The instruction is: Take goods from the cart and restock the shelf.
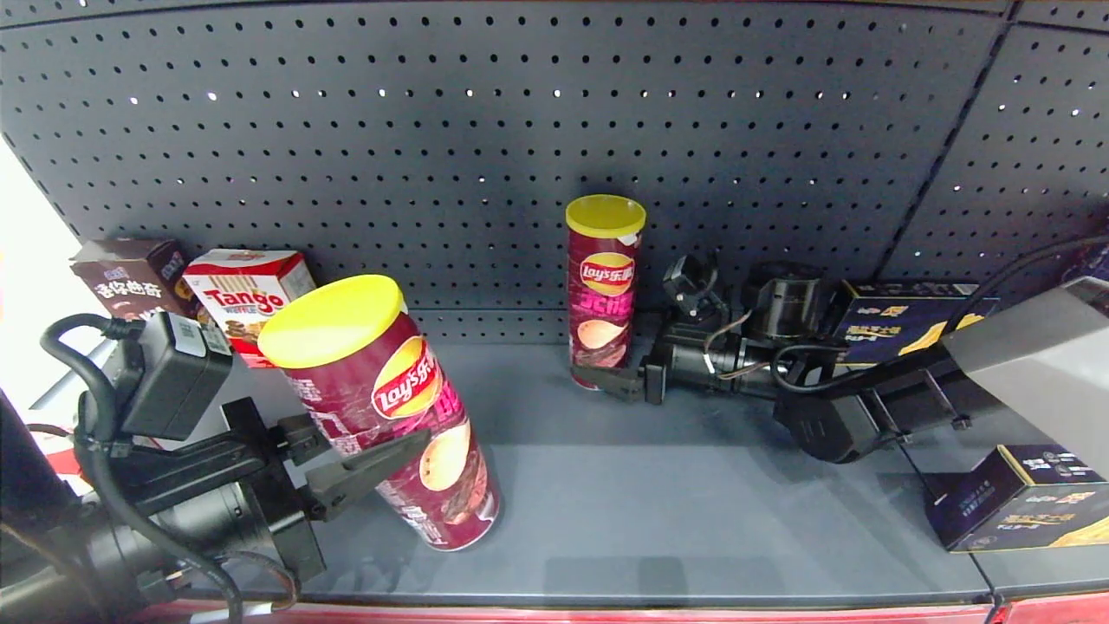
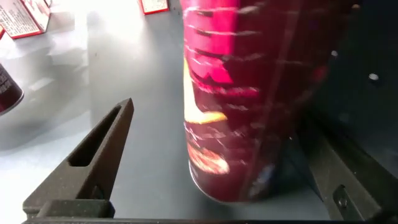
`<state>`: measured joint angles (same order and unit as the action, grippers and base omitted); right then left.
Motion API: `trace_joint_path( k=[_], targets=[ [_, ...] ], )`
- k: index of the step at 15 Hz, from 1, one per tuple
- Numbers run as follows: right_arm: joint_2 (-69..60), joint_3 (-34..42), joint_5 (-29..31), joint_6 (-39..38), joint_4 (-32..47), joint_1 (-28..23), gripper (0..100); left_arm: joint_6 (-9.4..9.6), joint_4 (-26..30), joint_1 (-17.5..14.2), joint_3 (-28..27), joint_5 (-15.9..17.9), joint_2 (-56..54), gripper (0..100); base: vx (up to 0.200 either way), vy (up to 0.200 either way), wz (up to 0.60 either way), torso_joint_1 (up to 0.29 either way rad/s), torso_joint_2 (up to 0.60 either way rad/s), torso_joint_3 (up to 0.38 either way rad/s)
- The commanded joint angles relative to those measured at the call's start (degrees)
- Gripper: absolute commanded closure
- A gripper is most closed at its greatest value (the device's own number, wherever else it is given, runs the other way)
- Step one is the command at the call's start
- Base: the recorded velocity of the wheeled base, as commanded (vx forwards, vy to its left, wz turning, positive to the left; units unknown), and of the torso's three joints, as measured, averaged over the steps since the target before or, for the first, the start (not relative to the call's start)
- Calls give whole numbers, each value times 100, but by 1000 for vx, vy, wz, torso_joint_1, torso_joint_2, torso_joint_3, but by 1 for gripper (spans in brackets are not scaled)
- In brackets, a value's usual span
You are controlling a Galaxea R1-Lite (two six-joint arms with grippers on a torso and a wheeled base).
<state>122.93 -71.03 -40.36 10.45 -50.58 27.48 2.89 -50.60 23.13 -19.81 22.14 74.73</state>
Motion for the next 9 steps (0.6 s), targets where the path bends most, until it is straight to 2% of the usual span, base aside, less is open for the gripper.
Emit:
trace_joint_path(
  k=[1, 4, 5, 9],
  targets=[
    [91, -60, 2, 1, 4, 30, 0, 1, -2, -1, 12, 1, -2, 100, 0, 0, 0, 0, 0, 0],
    [135, -112, 2, 1, 4, 38, 0, 1, -2, -1, 30, -8, -11, 100, 0, 0, 0, 0, 0, 0],
    [135, -112, 2, 1, 4, 38, 100, 1, -2, -1, 30, -8, -11, 100, 0, 0, 0, 0, 0, 0],
    [82, -24, 2, 1, -5, 30, 100, 1, -11, -1, 30, 1, -2, 100, 0, 0, 0, 0, 0, 0]
  ],
)
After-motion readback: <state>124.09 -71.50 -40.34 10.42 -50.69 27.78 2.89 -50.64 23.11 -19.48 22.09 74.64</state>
